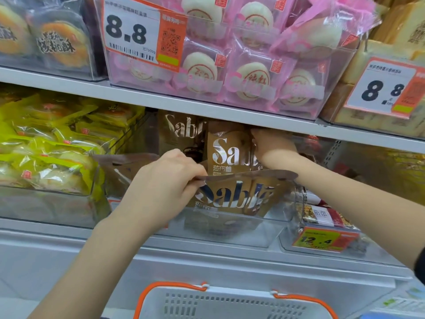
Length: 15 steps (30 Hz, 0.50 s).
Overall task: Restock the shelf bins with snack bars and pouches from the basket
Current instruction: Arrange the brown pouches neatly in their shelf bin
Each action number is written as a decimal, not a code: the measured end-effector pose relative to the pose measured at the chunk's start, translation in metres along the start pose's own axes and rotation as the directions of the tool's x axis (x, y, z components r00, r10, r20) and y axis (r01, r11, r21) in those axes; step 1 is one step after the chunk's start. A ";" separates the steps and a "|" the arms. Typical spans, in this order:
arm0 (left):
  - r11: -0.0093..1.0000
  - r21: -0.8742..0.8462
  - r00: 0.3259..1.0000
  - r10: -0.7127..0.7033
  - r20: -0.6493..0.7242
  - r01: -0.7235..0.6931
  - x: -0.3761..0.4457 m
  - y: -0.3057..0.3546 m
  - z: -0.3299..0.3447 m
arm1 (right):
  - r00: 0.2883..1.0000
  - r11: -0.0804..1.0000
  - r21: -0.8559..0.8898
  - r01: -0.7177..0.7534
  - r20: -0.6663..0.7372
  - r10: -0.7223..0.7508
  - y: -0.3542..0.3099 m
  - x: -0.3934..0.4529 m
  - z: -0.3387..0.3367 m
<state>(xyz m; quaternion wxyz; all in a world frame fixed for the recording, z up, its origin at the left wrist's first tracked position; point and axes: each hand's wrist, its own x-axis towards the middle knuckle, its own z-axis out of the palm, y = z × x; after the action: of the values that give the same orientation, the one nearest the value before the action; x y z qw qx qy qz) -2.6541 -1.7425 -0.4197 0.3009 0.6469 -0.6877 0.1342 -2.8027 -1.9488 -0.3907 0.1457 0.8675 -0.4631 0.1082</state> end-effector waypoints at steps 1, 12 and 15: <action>1.000 -0.016 1.000 -0.010 0.007 0.010 0.003 -0.002 0.001 | 1.000 1.000 -0.008 0.007 -0.003 -0.007 0.000 -0.001 0.000; 0.992 0.118 0.998 0.054 -0.024 -0.051 0.002 -0.001 0.003 | 0.994 0.994 0.035 0.099 -0.060 -0.097 0.015 -0.001 0.004; 0.991 0.127 0.999 0.047 -0.018 -0.045 0.002 0.000 0.004 | 0.996 0.984 0.156 0.086 -0.048 -0.079 0.023 0.003 0.003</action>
<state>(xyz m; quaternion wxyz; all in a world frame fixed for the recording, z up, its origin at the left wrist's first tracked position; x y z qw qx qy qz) -2.6548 -1.7460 -0.4219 0.2634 0.6472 -0.6894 0.1911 -2.8202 -1.9639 -0.3890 0.0906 0.8923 -0.4137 0.1565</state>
